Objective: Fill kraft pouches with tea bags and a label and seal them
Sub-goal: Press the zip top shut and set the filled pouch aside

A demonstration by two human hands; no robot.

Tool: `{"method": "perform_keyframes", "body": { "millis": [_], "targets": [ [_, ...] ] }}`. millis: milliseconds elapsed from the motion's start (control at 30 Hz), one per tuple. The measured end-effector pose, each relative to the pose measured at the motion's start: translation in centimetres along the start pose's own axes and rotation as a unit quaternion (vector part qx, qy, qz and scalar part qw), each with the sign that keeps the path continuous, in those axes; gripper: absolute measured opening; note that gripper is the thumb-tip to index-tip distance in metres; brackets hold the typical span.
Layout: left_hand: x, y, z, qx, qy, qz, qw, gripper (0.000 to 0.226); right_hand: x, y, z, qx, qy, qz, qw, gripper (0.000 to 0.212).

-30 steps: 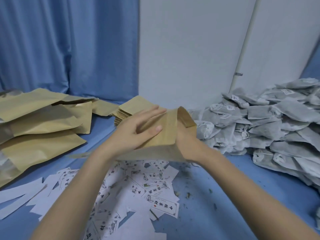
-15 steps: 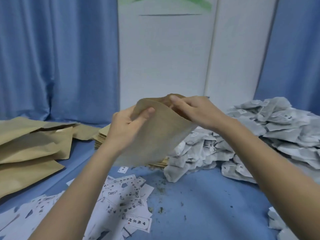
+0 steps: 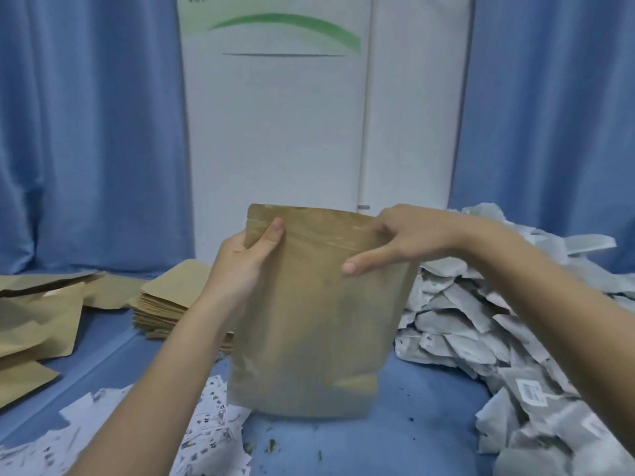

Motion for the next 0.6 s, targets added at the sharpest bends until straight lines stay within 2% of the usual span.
{"method": "perform_keyframes", "body": {
  "millis": [67, 133, 200, 233, 300, 367, 433, 567, 600],
  "targets": [
    [-1.1, 0.8, 0.4, -0.022, -0.026, -0.041, 0.999, 0.026, 0.8, 0.6, -0.3, -0.052, 0.007, 0.046, 0.998, 0.045],
    [-2.0, 2.0, 0.6, -0.048, -0.039, -0.065, 0.996, 0.023, 1.5, 1.9, -0.6, -0.136, 0.040, 0.077, 0.987, 0.048],
    [-2.8, 2.6, 0.7, -0.062, -0.050, -0.090, 0.993, 0.025, 1.9, 2.7, -0.5, -0.168, 0.051, 0.059, 0.983, 0.033],
    [-3.3, 2.7, 0.8, -0.065, -0.058, -0.103, 0.991, 0.027, 2.0, 2.5, -0.2, -0.151, 0.045, 0.044, 0.987, 0.028],
    [-4.0, 2.5, 0.9, -0.061, -0.073, -0.120, 0.988, 0.032, 2.1, 0.9, 0.1, -0.046, 0.023, 0.028, 0.998, 0.030],
    [-4.5, 2.3, 1.1, -0.051, -0.082, -0.123, 0.988, 0.037, 2.7, -1.0, -0.1, 0.089, -0.002, -0.005, 0.996, 0.044],
    [-4.7, 2.2, 1.3, -0.044, -0.080, -0.119, 0.989, 0.029, 3.2, -1.6, -0.5, 0.173, -0.016, -0.032, 0.984, 0.061],
    [-5.6, 1.3, 1.4, -0.022, -0.085, -0.096, 0.992, 0.026, 4.2, -1.0, -0.4, 0.225, -0.029, -0.075, 0.971, 0.065],
    [-5.7, 1.0, 1.3, -0.013, -0.082, -0.094, 0.992, 0.027, 4.8, -0.9, -0.3, 0.232, -0.033, -0.062, 0.970, 0.060]
  ]
}}
Point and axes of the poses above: each hand's wrist, its own z-axis towards the middle knuckle, its own y-axis out of the palm, x = y × z, the point moved 9 cm from there along z, towards the middle knuckle, and after that the axes turned 13 degrees about -x, right-handed, at the moved point
